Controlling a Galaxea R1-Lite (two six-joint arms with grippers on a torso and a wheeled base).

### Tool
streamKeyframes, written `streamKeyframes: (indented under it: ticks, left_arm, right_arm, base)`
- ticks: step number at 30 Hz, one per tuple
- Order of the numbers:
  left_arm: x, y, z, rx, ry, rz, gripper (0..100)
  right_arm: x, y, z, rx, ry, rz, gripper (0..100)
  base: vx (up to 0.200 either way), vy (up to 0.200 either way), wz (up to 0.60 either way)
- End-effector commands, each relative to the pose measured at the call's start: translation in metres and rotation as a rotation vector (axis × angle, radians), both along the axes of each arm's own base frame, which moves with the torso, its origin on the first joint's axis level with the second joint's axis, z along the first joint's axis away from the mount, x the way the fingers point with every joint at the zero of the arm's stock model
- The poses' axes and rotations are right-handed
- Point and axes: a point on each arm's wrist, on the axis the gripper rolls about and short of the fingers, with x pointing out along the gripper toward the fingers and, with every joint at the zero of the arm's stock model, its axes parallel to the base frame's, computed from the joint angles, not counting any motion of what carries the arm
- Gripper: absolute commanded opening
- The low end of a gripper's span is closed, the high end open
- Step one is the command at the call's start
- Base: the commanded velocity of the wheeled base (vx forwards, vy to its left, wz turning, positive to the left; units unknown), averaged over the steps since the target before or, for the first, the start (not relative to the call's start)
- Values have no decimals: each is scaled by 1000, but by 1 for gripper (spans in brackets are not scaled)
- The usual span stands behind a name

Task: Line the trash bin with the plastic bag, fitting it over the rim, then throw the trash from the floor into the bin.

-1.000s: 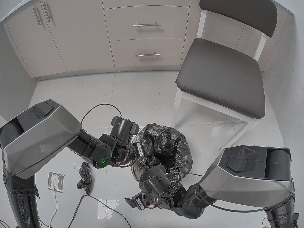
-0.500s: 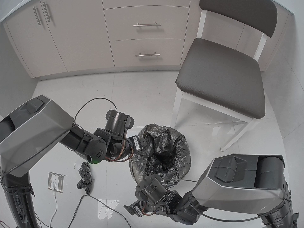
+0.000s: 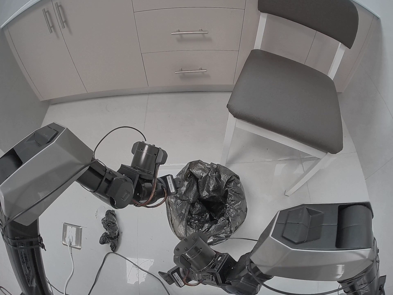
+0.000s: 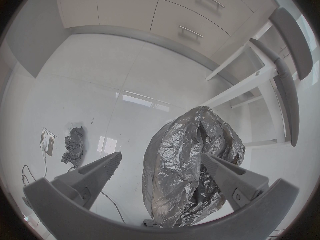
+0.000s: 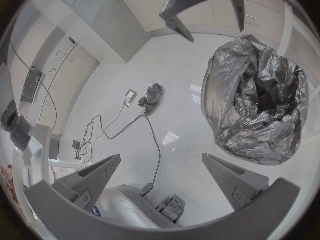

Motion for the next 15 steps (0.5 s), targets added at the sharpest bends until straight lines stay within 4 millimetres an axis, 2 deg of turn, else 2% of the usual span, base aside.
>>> streamKeyframes:
  ticks: [1, 3, 5, 7, 10, 15]
  left_arm:
    - [0, 4, -3, 7, 10, 8, 100]
    - [-1, 4, -2, 5, 8, 6, 100]
    - [0, 4, -1, 4, 5, 6, 100]
    - [1, 3, -1, 3, 3, 6, 100]
    - [0, 2, 0, 2, 1, 3, 100]
    - [0, 2, 1, 0, -2, 3, 100]
  right_arm:
    - [0, -8, 43, 85, -31, -30, 100]
    - [7, -20, 67, 122, -56, -64, 100]
    - [17, -26, 74, 129, -84, -112, 100]
    - [36, -36, 74, 109, -127, -200, 100]
    - [67, -47, 61, 64, -167, -318, 100]
    - [93, -60, 34, -24, -202, -462, 100]
  base:
    - [0, 0, 0]
    - [0, 0, 0]
    - [0, 0, 0]
    - [0, 0, 0]
    - [0, 0, 0]
    - [0, 0, 0]
